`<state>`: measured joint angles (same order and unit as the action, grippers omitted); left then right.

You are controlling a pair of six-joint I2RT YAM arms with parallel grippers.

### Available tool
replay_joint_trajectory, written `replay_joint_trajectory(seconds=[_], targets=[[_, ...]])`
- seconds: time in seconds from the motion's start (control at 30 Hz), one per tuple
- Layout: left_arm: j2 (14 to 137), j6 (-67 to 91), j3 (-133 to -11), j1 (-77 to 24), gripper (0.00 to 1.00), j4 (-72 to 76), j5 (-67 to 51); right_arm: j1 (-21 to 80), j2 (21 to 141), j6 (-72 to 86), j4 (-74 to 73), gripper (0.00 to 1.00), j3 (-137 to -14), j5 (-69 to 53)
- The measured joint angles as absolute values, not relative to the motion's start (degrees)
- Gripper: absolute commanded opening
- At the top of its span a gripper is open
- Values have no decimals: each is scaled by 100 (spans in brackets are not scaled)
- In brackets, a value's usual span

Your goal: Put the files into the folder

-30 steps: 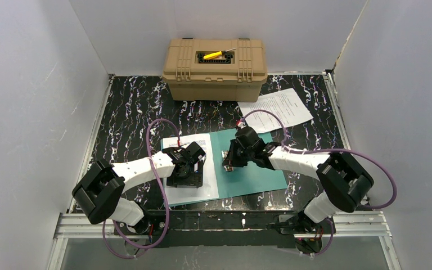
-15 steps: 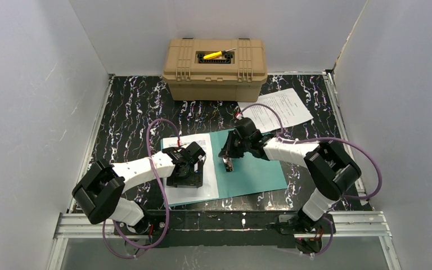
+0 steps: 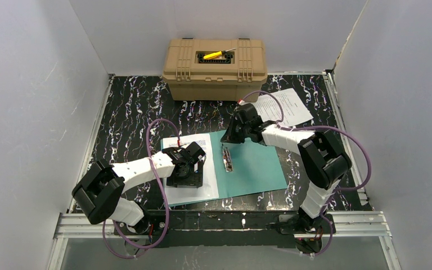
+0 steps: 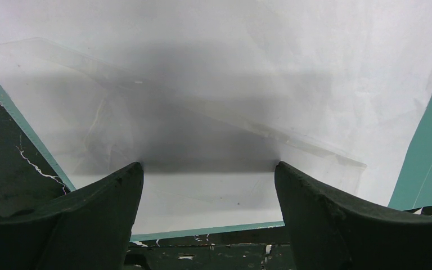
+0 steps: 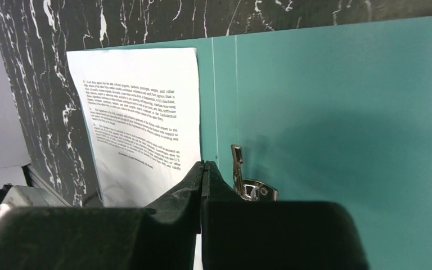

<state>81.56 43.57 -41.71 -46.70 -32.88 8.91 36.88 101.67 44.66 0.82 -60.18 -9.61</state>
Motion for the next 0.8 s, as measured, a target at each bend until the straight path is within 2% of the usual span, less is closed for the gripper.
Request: replay_joint_trajectory(seconds=[0.07, 0.13, 0.33, 0.6, 0.8], targets=[[8154, 4353, -4171, -4670, 84, -3288, 891, 3621, 10114, 4412, 1, 28, -6042, -937], [8143, 4348, -4167, -4670, 84, -3282, 891, 3555, 9963, 4318, -183, 35, -6042, -875], [8077, 4335, -4165, -4670, 84, -3251, 880, 3208, 9065, 4093, -578, 62, -5940, -534], [8049, 4283, -4160, -4668, 84, -3240, 858, 2646, 8053, 4038, -663, 76, -5177, 287], [8044, 4259, -4158, -4668, 84, -3236, 849, 2038, 7990, 4281, -637, 79, -4383, 631]])
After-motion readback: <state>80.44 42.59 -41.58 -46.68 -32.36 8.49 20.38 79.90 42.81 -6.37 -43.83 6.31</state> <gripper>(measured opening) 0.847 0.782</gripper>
